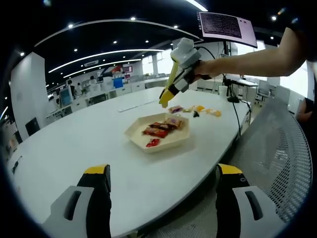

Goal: Place the target food into the container with the food tongs after gripping and lifting it, then release it inside without dropping or visibly crushing the food.

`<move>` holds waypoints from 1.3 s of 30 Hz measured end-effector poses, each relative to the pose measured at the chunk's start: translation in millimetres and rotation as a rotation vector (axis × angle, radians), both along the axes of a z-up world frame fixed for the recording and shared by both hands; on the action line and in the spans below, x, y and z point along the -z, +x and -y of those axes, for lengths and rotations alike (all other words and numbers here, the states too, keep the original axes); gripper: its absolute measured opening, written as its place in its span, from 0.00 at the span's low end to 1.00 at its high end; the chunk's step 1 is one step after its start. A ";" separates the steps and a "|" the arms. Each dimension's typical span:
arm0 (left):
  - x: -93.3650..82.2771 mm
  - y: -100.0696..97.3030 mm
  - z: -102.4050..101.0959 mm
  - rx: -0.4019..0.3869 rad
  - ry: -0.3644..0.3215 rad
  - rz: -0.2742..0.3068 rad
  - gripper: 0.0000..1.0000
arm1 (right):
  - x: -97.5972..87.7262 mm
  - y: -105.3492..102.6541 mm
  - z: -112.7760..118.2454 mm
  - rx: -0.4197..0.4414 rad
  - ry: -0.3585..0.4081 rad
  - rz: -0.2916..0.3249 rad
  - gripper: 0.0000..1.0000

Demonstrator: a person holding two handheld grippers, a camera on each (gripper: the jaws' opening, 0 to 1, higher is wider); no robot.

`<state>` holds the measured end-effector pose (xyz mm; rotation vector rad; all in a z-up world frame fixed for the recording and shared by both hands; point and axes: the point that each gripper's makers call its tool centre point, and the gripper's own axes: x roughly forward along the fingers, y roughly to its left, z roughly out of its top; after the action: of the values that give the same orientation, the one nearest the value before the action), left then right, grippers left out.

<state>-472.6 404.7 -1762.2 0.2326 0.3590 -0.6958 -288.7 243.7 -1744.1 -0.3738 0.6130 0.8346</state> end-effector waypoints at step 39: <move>5.7 -0.5 0.3 0.008 0.022 -0.030 0.83 | 85.3 41.4 89.3 0.107 -0.112 -0.064 0.30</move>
<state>-473.1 404.3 -1768.0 0.2446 0.3943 -0.7041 -247.3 154.4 -1829.4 -0.4137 0.7350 0.7137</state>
